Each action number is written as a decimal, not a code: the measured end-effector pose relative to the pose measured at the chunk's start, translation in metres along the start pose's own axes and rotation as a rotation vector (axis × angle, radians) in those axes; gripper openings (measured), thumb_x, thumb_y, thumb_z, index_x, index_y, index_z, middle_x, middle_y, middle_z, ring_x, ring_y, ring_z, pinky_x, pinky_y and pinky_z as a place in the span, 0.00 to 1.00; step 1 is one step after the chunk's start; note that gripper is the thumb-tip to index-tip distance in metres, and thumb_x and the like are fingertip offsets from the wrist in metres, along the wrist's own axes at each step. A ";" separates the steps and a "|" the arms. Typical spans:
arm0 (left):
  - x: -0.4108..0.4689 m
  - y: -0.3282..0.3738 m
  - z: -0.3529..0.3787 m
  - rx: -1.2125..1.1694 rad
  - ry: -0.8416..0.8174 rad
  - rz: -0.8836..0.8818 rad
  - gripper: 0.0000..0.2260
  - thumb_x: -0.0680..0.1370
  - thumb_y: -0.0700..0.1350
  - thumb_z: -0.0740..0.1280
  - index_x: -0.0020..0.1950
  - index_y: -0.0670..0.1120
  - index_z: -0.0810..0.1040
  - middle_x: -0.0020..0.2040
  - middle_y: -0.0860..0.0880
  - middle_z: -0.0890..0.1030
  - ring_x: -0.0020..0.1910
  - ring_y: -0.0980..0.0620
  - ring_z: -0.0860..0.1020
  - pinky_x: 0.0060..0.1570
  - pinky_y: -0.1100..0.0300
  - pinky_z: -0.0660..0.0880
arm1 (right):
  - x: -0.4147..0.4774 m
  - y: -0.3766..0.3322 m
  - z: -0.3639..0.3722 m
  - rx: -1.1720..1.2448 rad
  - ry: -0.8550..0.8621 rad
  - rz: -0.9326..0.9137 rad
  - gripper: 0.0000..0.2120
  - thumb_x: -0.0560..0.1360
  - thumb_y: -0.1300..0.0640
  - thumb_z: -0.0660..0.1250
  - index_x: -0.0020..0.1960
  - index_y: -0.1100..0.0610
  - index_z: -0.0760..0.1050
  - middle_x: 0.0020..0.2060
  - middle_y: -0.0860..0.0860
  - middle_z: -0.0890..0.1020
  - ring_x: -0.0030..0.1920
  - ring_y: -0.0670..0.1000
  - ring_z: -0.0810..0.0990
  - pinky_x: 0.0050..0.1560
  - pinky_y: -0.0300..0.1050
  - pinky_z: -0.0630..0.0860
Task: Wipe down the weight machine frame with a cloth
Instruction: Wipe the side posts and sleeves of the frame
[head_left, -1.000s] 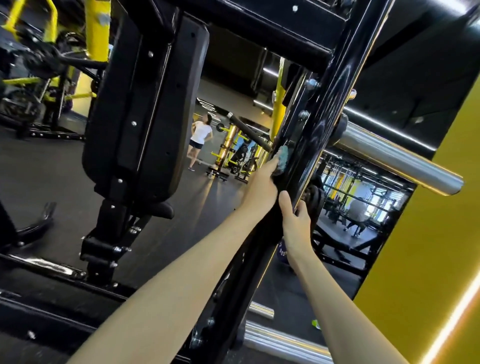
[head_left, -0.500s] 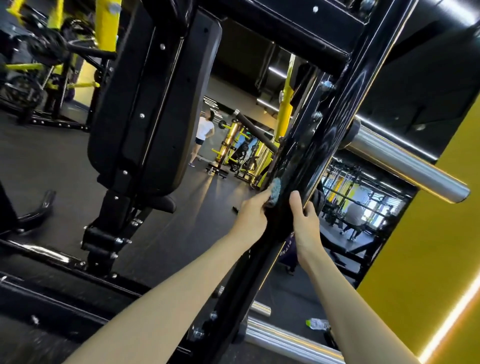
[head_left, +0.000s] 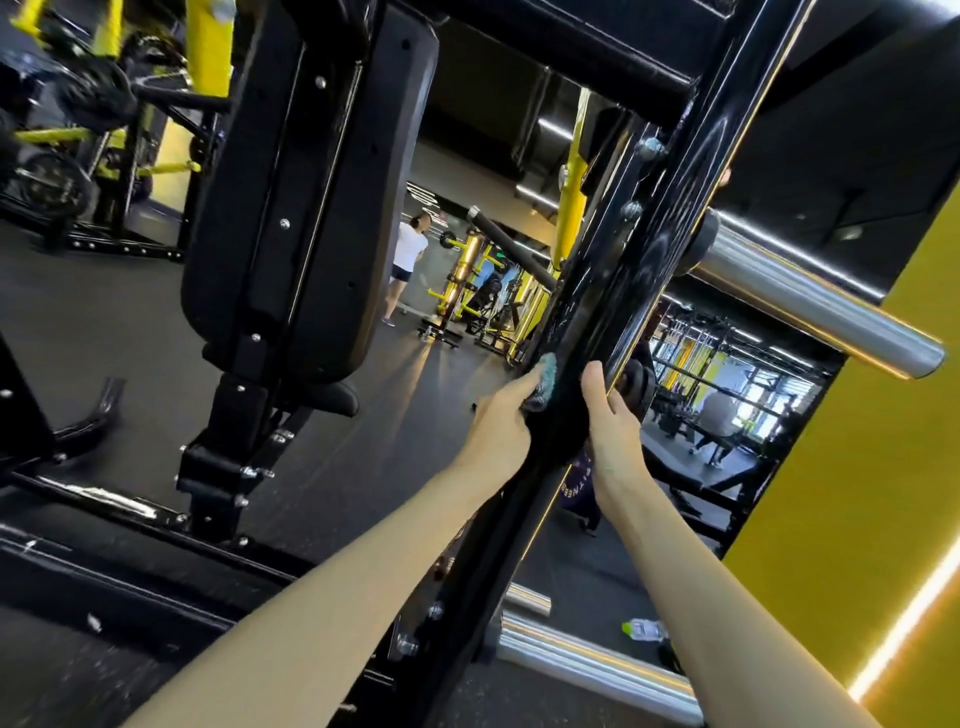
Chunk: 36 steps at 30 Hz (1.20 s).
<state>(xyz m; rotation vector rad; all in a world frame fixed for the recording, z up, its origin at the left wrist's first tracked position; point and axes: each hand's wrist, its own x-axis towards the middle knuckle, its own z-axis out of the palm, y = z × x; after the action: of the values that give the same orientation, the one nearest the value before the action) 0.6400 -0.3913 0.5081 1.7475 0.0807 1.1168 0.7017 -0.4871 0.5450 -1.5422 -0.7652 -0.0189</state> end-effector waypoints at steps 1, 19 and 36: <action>-0.006 0.002 0.000 -0.006 0.003 0.020 0.27 0.78 0.28 0.53 0.74 0.47 0.67 0.69 0.48 0.73 0.68 0.54 0.70 0.68 0.69 0.62 | -0.001 0.000 0.000 0.008 0.016 -0.001 0.54 0.55 0.19 0.65 0.71 0.50 0.68 0.65 0.48 0.76 0.65 0.50 0.75 0.69 0.55 0.69; -0.002 0.036 0.019 0.132 0.044 0.446 0.23 0.81 0.34 0.55 0.75 0.47 0.61 0.77 0.52 0.55 0.77 0.53 0.49 0.75 0.55 0.50 | -0.003 0.011 -0.017 0.189 -0.173 0.063 0.39 0.68 0.25 0.50 0.72 0.45 0.67 0.66 0.50 0.76 0.65 0.49 0.75 0.65 0.48 0.70; -0.010 -0.002 0.009 0.278 0.013 0.490 0.23 0.79 0.29 0.56 0.73 0.40 0.64 0.73 0.49 0.61 0.74 0.50 0.60 0.72 0.60 0.58 | -0.046 0.083 0.002 0.187 -0.107 0.275 0.23 0.81 0.38 0.49 0.56 0.48 0.78 0.57 0.50 0.82 0.52 0.46 0.80 0.45 0.39 0.74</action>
<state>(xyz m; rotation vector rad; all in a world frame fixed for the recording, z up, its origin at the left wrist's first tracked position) 0.6409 -0.4019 0.4999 2.0722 -0.2044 1.5258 0.7045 -0.4997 0.4510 -1.4652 -0.6136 0.3325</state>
